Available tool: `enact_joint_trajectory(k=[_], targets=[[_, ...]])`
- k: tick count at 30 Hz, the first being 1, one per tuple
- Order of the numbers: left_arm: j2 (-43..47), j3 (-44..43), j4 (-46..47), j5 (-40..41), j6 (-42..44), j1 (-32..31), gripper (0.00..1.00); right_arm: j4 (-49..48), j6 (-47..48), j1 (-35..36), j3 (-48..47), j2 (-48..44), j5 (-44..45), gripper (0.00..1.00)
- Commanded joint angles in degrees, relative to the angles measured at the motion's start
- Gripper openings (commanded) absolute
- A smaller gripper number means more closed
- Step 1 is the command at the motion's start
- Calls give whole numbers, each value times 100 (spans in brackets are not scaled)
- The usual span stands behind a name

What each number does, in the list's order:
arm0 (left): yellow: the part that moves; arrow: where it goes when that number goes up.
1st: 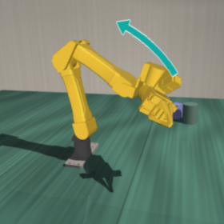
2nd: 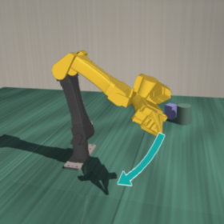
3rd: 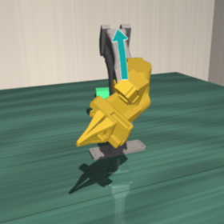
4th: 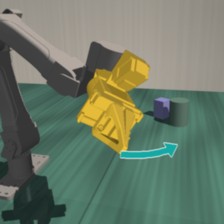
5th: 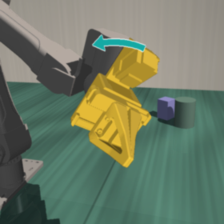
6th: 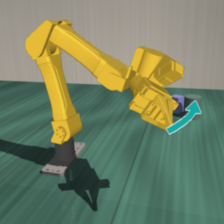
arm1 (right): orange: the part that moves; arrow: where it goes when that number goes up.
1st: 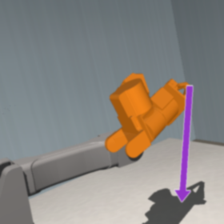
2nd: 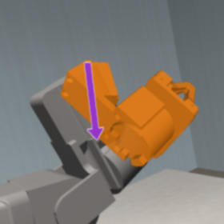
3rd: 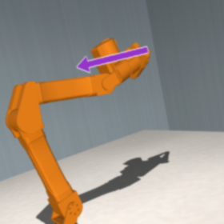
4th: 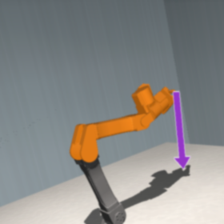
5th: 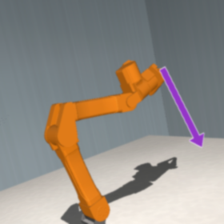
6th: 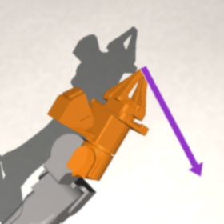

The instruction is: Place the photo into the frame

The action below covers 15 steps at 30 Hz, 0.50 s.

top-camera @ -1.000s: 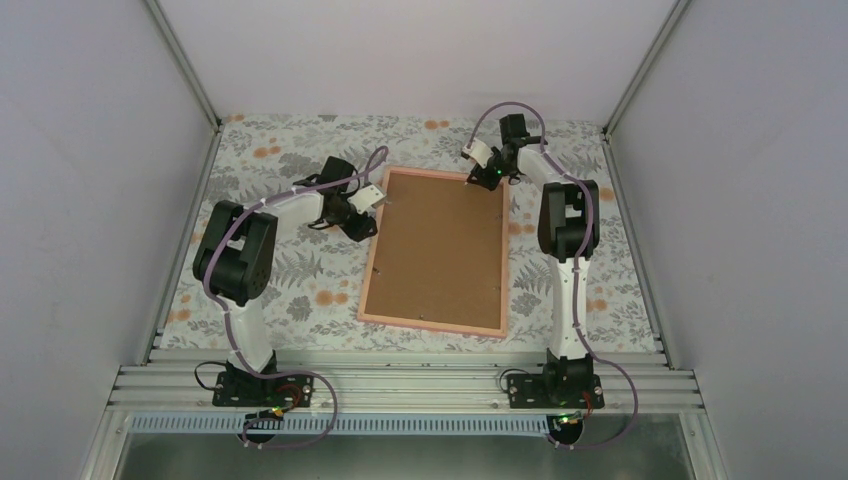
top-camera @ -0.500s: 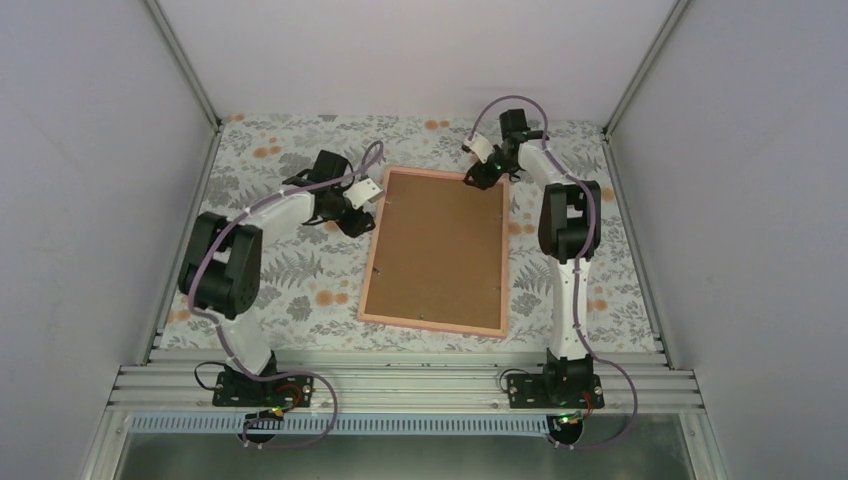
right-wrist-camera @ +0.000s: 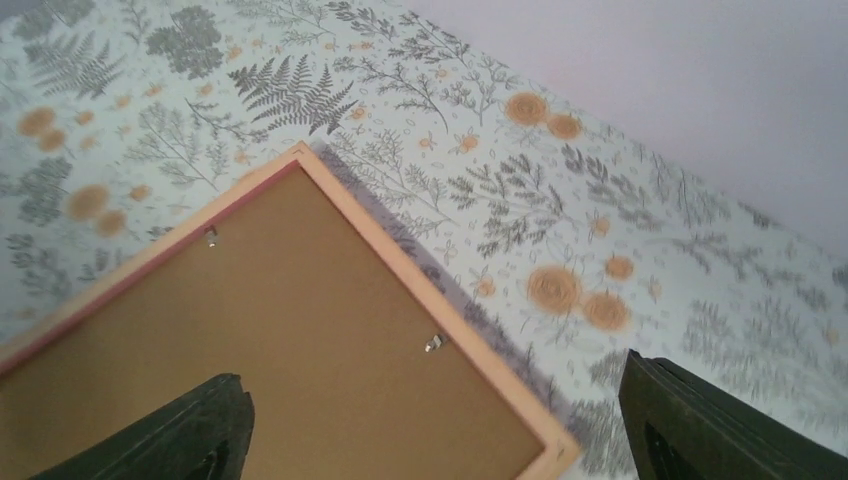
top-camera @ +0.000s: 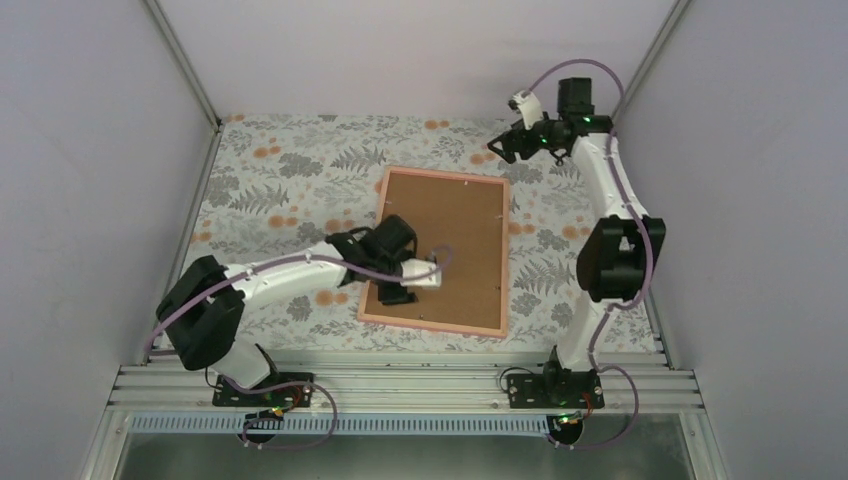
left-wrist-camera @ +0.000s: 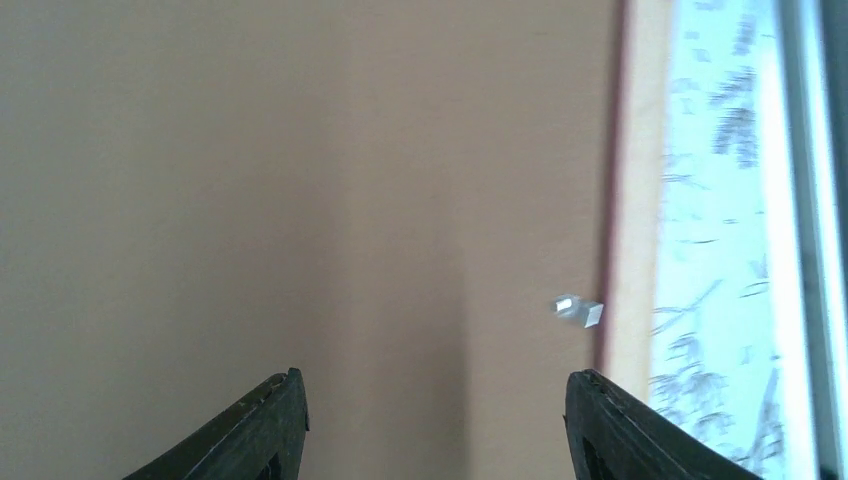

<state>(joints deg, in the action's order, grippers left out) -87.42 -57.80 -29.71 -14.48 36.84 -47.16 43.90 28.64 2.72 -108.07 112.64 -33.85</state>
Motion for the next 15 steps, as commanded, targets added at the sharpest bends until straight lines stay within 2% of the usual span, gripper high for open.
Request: enact_joint_trajectory(k=[1,6,15], targets=[[-216,175,158,496,-4,-795,65,-12,-670,-386,915,-658,-611,90],[-665,233,545,855,-103,-1612,64,-185,-794,-737,2019,-1408,-750,90],[-1411,18,798,1041,-153,-2025,56,-181,-1114,-1380,3032,-1829,-1197,90]])
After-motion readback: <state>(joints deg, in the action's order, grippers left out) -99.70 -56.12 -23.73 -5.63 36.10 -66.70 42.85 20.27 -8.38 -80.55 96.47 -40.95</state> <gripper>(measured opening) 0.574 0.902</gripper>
